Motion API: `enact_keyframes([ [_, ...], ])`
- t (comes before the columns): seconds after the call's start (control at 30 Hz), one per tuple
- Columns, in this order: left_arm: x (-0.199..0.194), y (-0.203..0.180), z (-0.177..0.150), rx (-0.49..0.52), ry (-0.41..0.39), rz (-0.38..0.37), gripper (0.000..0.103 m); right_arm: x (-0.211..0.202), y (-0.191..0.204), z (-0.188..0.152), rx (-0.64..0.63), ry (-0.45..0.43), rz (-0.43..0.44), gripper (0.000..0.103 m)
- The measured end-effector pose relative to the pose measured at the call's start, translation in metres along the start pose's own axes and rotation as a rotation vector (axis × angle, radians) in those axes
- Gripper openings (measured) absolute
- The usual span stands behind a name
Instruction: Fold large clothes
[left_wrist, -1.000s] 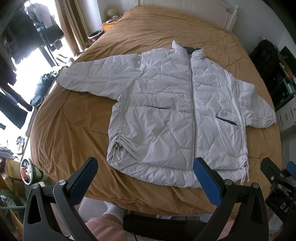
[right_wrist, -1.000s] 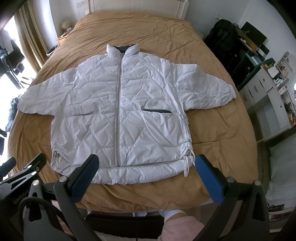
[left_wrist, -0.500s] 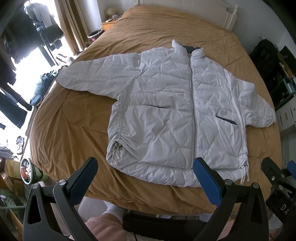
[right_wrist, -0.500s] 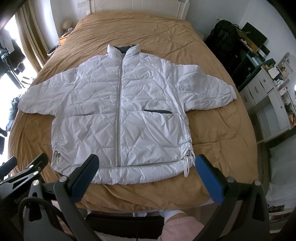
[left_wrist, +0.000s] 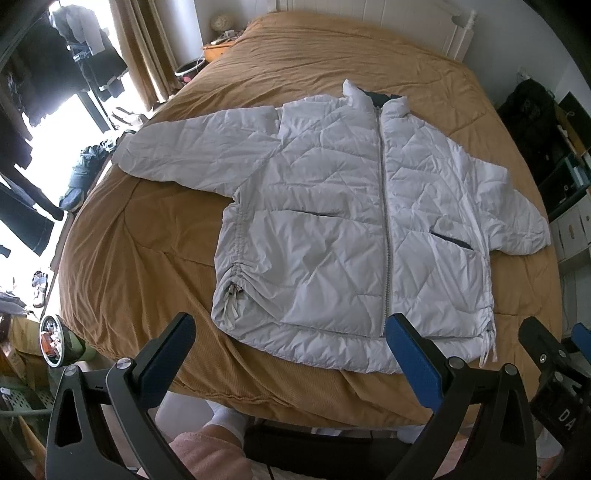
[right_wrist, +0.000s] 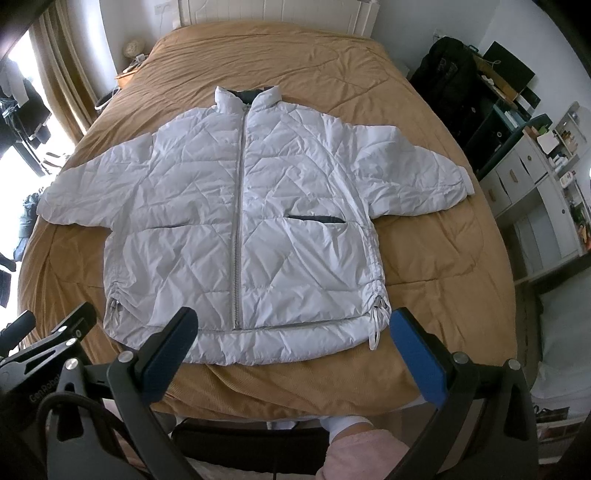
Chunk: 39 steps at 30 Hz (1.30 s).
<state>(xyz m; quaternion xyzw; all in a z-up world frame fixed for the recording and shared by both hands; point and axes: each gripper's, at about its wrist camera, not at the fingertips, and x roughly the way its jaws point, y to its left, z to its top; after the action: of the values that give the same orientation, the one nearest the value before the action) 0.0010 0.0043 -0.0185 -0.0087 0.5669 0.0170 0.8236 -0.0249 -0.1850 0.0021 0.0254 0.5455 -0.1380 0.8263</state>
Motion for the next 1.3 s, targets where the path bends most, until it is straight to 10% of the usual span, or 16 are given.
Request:
enact_keyframes([
  [0.9, -0.003, 0.009, -0.003, 0.001, 0.022, -0.06, 0.102, -0.002, -0.001, -0.007, -0.01, -0.012, 0.012, 0.103],
  [1.3, -0.043, 0.1, 0.049, 0.017, 0.003, -0.009, 0.102, -0.015, -0.019, -0.008, -0.034, -0.003, 0.034, 0.103],
])
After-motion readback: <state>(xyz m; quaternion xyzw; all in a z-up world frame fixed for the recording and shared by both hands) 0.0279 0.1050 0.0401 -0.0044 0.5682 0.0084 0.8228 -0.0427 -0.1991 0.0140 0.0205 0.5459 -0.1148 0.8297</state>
